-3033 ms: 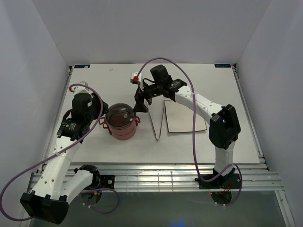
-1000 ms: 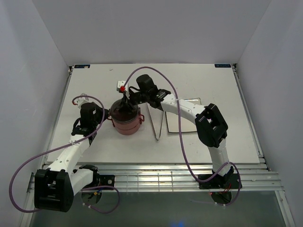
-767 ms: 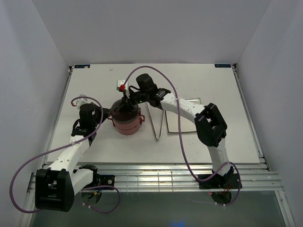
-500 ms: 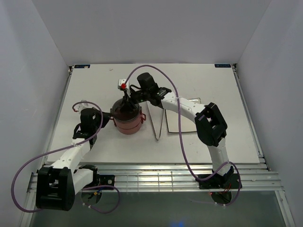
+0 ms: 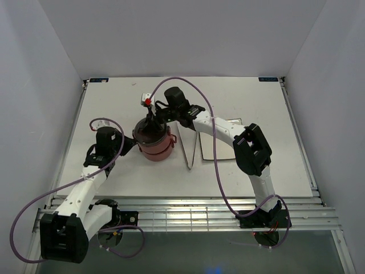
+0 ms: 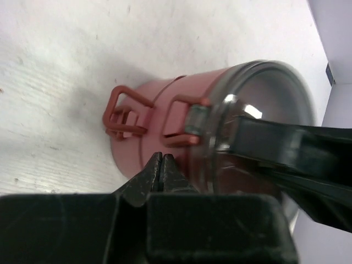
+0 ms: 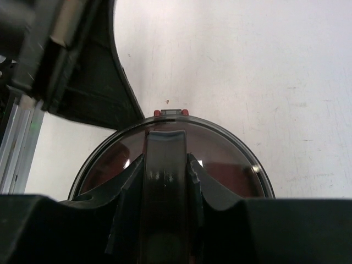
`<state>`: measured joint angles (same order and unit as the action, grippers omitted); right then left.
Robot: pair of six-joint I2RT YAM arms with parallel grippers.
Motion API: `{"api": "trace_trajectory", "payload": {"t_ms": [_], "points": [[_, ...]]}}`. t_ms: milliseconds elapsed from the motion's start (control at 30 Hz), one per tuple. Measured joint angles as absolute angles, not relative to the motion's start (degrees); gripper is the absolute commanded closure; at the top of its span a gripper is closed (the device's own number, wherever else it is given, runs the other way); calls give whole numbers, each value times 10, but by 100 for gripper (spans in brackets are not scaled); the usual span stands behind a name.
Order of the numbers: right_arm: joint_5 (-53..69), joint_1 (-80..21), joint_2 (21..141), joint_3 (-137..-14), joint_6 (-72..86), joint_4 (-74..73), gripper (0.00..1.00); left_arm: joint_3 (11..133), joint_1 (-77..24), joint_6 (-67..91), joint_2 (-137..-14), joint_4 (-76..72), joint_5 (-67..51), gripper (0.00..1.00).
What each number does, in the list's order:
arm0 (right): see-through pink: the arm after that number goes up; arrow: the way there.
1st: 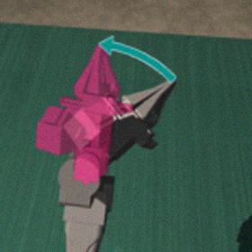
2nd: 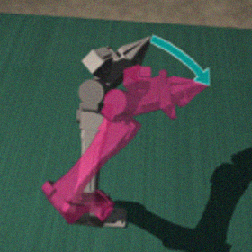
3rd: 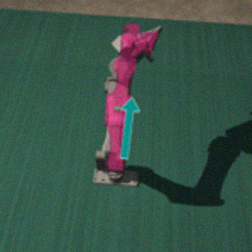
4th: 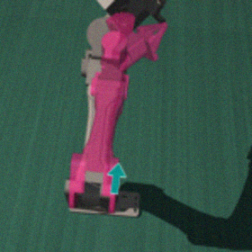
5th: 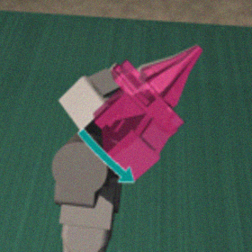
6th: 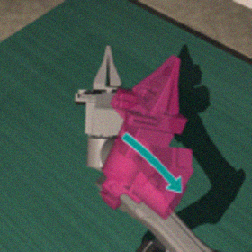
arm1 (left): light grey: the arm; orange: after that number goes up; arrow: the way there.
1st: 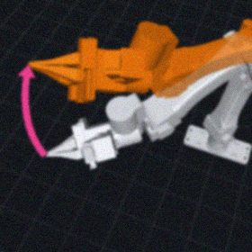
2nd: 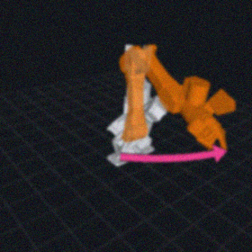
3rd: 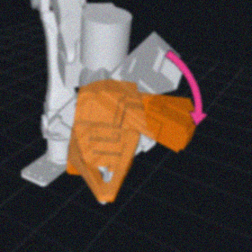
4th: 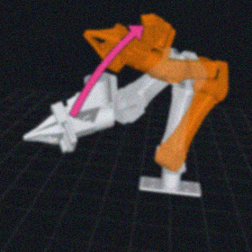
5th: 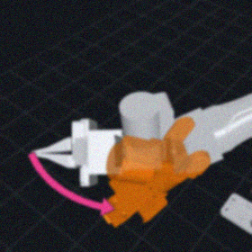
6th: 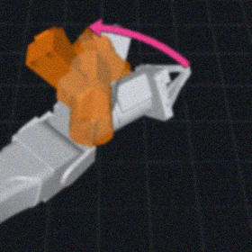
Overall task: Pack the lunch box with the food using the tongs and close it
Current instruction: Close the fastener on the packing box.
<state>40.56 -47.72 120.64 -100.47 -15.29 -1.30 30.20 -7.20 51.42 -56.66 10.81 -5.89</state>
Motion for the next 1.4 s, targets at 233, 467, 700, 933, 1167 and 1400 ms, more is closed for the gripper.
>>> {"api": "trace_trajectory", "payload": {"t_ms": [233, 467, 700, 933, 1167, 1400], "points": [[412, -470, 1202, -962, -138, 50, 89, 397, -83, 464, -523, 173, 8, 100], [415, -465, 1198, -936, -117, 97, 76, 413, -88, 432, -517, 181, 25, 96], [403, -465, 1188, -893, -81, 167, 74, 430, -88, 400, -571, 170, 15, 95], [375, -474, 1186, -888, -44, 181, 77, 430, -88, 386, -583, 163, 22, 89], [294, -490, 1186, -879, 27, 218, 83, 431, -88, 377, -598, 158, 32, 87], [219, -501, 1197, -876, 112, 263, 87, 440, -88, 364, -608, 151, 68, 87]]}}
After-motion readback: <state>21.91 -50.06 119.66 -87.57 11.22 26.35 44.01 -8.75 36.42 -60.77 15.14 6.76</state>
